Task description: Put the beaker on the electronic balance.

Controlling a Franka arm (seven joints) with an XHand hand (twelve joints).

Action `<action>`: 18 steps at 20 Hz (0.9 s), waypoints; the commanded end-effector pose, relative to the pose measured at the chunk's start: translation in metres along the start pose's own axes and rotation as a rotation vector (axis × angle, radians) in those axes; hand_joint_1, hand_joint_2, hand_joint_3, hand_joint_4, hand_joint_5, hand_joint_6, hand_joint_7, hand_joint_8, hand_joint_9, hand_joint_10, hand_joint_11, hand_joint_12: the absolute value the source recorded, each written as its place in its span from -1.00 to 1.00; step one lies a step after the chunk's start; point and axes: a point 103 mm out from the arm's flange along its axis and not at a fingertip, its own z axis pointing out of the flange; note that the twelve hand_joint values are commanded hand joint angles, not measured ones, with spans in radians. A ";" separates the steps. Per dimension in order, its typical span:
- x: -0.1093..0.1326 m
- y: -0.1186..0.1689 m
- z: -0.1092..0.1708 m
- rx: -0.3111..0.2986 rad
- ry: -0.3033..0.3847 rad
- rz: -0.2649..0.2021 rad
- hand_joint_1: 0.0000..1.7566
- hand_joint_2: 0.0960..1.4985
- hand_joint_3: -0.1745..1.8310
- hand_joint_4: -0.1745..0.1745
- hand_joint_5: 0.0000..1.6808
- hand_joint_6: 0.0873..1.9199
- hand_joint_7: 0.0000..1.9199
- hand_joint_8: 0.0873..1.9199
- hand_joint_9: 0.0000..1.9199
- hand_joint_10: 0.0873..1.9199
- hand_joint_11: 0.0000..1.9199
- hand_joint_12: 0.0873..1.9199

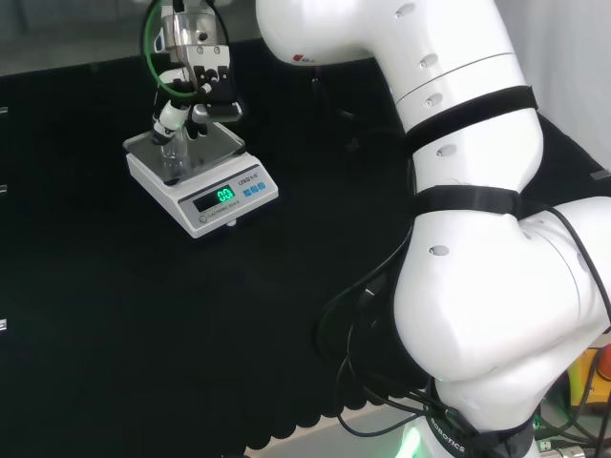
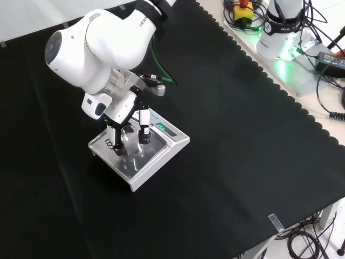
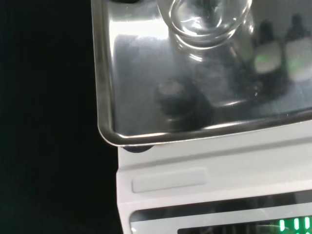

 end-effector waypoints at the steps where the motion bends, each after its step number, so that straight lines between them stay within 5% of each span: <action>1: 0.001 -0.009 -0.006 -0.012 -0.024 -0.001 0.14 0.35 -1.00 -1.00 -0.33 -0.48 -0.36 -0.17 0.05 -0.34 0.04 0.13; 6: 0.005 -0.028 -0.026 -0.067 -0.091 0.013 -0.04 0.20 -1.00 -0.99 -0.62 -0.86 -0.89 -0.19 -0.56 -0.16 -0.38 0.36; 9: 0.005 -0.037 -0.034 -0.076 -0.104 0.027 -0.12 0.12 -1.00 -0.96 -0.74 -1.00 -0.99 -0.45 -0.81 -0.11 -0.56 0.43; 13: 0.004 -0.053 -0.047 -0.118 -0.085 0.036 -0.20 0.06 -1.00 -0.97 -0.84 -1.00 -1.00 -0.81 -0.94 -0.06 -0.64 0.48; 18: 0.006 -0.071 -0.059 -0.174 -0.048 0.053 -0.29 0.02 -0.99 -0.98 -0.90 -1.00 -1.00 -0.92 -0.97 -0.04 -0.67 0.51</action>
